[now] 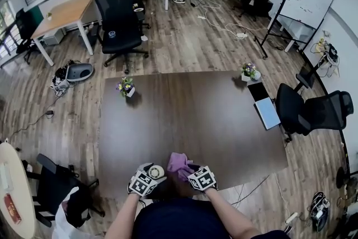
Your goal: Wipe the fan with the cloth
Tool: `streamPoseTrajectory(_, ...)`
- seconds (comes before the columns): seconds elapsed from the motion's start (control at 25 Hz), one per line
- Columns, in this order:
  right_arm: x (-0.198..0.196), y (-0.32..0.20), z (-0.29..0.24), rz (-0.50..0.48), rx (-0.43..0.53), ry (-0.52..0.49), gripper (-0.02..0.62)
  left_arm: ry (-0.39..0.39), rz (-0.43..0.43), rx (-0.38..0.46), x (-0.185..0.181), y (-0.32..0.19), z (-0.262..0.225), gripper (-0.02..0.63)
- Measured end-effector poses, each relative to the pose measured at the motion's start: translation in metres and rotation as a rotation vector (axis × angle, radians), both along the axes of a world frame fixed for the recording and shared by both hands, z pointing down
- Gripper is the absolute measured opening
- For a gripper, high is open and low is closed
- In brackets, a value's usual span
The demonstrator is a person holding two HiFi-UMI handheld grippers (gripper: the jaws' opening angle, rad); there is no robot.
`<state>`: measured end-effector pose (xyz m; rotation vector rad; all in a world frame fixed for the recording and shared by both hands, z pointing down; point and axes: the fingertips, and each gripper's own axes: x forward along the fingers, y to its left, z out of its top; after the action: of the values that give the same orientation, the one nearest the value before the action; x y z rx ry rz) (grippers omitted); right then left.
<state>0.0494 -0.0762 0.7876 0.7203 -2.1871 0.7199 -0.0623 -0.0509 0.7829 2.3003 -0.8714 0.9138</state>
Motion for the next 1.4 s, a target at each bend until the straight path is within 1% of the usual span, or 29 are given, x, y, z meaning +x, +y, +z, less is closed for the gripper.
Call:
streamPoseTrajectory(0.04, -0.002, 0.002, -0.002, 0.0, 0.001, -0.016, 0.16, -0.013, 0.009, -0.011, 0.0, 0.001, 0.006, 0.377)
streamPoseTrajectory(0.12, -0.005, 0.005, -0.008, 0.002, 0.011, -0.048, 0.13, -0.065, 0.028, -0.023, -0.002, 0.003, 0.021, 0.377)
streamPoseTrajectory(0.28, -0.007, 0.01, -0.016, 0.003, 0.034, -0.059, 0.123, -0.171, 0.061, -0.05, -0.01, 0.005, 0.048, 0.377)
streamPoseTrajectory(0.48, -0.007, 0.019, -0.017, -0.009, 0.03, -0.07, 0.109, -0.24, 0.113, -0.043, -0.01, 0.005, 0.064, 0.377)
streamPoseTrajectory(0.72, 0.0, 0.031, -0.015, 0.002, 0.006, -0.082, 0.103, -0.334, 0.183, -0.054, -0.009, 0.006, 0.081, 0.377)
streamPoseTrajectory(0.88, 0.004, 0.037, -0.016, 0.006, 0.001, -0.082, 0.1, -0.351, 0.207, -0.062, -0.009, 0.004, 0.085, 0.377)
streamPoseTrajectory(1.16, 0.009, 0.04, -0.016, 0.015, -0.005, -0.086, 0.1, -0.338, 0.19, -0.064, -0.007, -0.002, 0.083, 0.379)
streamPoseTrajectory(1.24, 0.012, 0.041, -0.015, 0.02, -0.009, -0.081, 0.1, -0.318, 0.181, -0.045, -0.004, -0.003, 0.074, 0.379)
streamPoseTrajectory(1.4, 0.014, 0.04, -0.015, 0.031, -0.009, -0.084, 0.1, -0.267, 0.144, 0.043, -0.003, -0.009, 0.042, 0.38)
